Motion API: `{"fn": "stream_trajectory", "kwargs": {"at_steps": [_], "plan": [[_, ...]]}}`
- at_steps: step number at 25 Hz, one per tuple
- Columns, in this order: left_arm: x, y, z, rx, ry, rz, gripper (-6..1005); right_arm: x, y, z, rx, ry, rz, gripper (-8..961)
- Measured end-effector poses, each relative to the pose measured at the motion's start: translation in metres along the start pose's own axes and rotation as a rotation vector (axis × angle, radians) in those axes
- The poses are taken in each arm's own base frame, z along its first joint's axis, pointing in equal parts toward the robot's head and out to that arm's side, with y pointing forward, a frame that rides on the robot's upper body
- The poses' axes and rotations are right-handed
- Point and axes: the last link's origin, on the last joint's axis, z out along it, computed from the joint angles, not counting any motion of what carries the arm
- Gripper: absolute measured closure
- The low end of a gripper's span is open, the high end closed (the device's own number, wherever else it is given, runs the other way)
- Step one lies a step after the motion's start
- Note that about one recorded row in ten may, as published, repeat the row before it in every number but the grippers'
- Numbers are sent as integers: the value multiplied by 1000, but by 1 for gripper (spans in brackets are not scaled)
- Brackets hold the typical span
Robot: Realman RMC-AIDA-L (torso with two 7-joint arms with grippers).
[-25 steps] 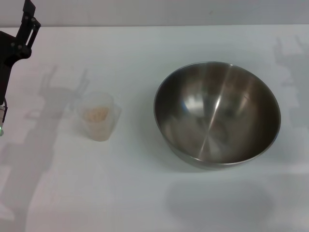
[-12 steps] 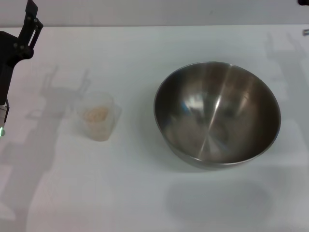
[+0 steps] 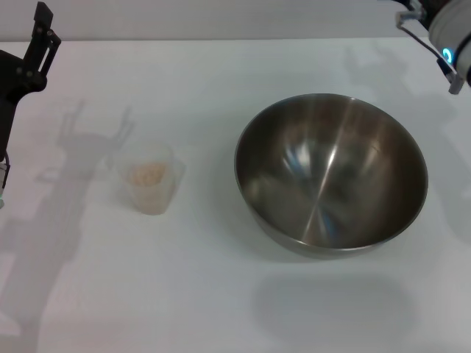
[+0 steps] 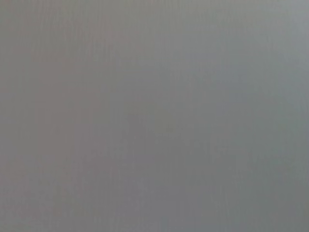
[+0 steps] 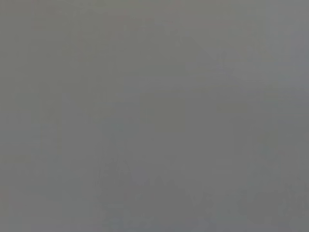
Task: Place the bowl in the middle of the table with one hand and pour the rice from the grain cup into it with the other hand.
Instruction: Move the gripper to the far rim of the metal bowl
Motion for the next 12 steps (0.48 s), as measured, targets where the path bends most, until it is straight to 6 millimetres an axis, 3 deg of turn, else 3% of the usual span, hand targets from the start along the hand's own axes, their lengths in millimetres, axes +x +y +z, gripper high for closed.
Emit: {"fn": "stream_trajectory", "kwargs": {"at_steps": [5, 9, 12], "plan": [[1, -2, 1, 11, 4, 3, 165, -21, 2, -7, -81, 209, 22, 452], [1, -4, 2, 17, 6, 3, 165, -46, -12, -24, -122, 410, 52, 453], [1, -4, 2, 20, 8, 0, 165, -50, -18, -28, -125, 470, 61, 453]]}}
